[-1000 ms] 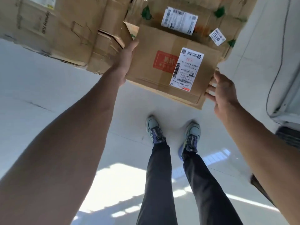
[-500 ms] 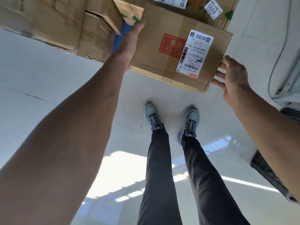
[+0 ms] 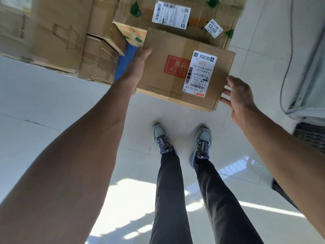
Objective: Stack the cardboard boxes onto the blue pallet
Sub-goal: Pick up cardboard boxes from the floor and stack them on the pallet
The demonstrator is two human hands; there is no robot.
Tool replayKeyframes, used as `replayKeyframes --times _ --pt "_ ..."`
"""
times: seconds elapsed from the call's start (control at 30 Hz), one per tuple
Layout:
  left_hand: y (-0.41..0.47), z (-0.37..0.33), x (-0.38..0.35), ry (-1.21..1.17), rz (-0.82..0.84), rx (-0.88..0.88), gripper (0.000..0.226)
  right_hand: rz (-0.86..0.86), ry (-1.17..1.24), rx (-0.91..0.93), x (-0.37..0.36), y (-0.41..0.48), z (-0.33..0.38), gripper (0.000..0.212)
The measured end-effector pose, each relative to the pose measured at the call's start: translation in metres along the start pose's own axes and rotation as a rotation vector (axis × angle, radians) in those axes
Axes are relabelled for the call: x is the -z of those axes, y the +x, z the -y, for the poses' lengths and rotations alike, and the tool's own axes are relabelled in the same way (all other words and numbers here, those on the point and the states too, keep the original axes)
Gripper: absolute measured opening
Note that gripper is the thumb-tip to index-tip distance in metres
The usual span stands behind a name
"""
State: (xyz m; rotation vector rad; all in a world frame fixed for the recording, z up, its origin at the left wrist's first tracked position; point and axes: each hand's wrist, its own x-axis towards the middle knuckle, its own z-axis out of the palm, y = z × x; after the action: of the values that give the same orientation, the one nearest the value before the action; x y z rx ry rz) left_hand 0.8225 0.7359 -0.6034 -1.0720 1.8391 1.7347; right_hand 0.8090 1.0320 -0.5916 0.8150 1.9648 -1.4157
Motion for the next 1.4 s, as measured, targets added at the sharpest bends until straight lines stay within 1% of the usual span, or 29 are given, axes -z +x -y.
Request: replayKeyframes --times 0.07,0.13,0.2,0.27,0.33,0.37,0.43,0.47,0.53,0.6,0.63,0.73,0.77,0.8,0.93,1.03,1.1,1.2,1.3,1.4 --pt "-0.003 -0.003 0.000 -0.002 -0.014 0.008 0.085 -0.033 -0.009 0.005 -0.001 0.000 0.004 0.041" --pt "-0.009 -0.010 0.000 0.000 -0.036 0.008 0.099 -0.063 -0.022 0.041 -0.001 -0.004 0.014 0.048" --pt "-0.018 -0.021 -0.001 0.018 -0.049 -0.026 0.099 -0.073 -0.018 0.094 0.000 -0.011 0.029 0.050" --pt "-0.031 -0.035 -0.001 0.022 -0.054 -0.032 0.100 -0.078 0.007 0.144 0.002 -0.019 0.045 0.043" --pt "-0.044 -0.053 -0.002 0.013 -0.050 -0.021 0.098 -0.071 0.011 0.182 0.003 -0.028 0.065 0.040" --pt "-0.052 -0.063 -0.003 0.008 -0.044 -0.016 0.097 -0.072 0.012 0.189 0.004 -0.034 0.076 0.037" --pt "-0.068 -0.084 -0.005 -0.020 -0.017 0.001 0.098 -0.060 0.050 0.207 0.005 -0.047 0.100 0.021" --pt "-0.077 -0.096 -0.007 -0.037 0.002 0.013 0.099 -0.048 0.071 0.222 0.006 -0.055 0.111 0.017" --pt "-0.096 -0.119 -0.012 -0.060 0.049 0.018 0.101 -0.038 0.086 0.252 0.010 -0.071 0.133 0.020" --pt "-0.116 -0.144 -0.018 -0.065 0.086 0.003 0.102 -0.014 0.101 0.270 0.016 -0.089 0.152 0.037" --pt "-0.125 -0.156 -0.022 -0.057 0.087 -0.020 0.098 0.002 0.106 0.274 0.020 -0.096 0.161 0.042" --pt "-0.147 -0.190 -0.035 -0.042 0.067 -0.121 0.068 0.032 0.106 0.303 0.034 -0.118 0.189 0.046" --pt "-0.154 -0.202 -0.040 -0.039 0.067 -0.138 0.062 0.045 0.109 0.319 0.040 -0.124 0.200 0.045" --pt "-0.160 -0.215 -0.046 -0.033 0.065 -0.151 0.061 0.059 0.117 0.335 0.048 -0.130 0.211 0.045" --pt "-0.185 -0.268 -0.081 -0.017 0.022 -0.187 0.066 0.097 0.150 0.372 0.092 -0.141 0.254 0.045" --pt "-0.204 -0.307 -0.116 -0.065 -0.011 -0.185 0.077 0.155 0.156 0.417 0.135 -0.142 0.285 0.033" --pt "-0.215 -0.334 -0.142 -0.107 -0.032 -0.184 0.081 0.179 0.167 0.425 0.166 -0.139 0.306 0.033" --pt "-0.227 -0.370 -0.179 -0.160 -0.077 -0.183 0.090 0.251 0.172 0.442 0.206 -0.136 0.338 0.016" --pt "-0.232 -0.399 -0.210 -0.156 -0.071 -0.153 0.101 0.285 0.180 0.456 0.238 -0.131 0.368 0.019" --pt "-0.229 -0.420 -0.232 -0.174 -0.081 -0.169 0.098 0.297 0.176 0.463 0.257 -0.118 0.393 0.021"
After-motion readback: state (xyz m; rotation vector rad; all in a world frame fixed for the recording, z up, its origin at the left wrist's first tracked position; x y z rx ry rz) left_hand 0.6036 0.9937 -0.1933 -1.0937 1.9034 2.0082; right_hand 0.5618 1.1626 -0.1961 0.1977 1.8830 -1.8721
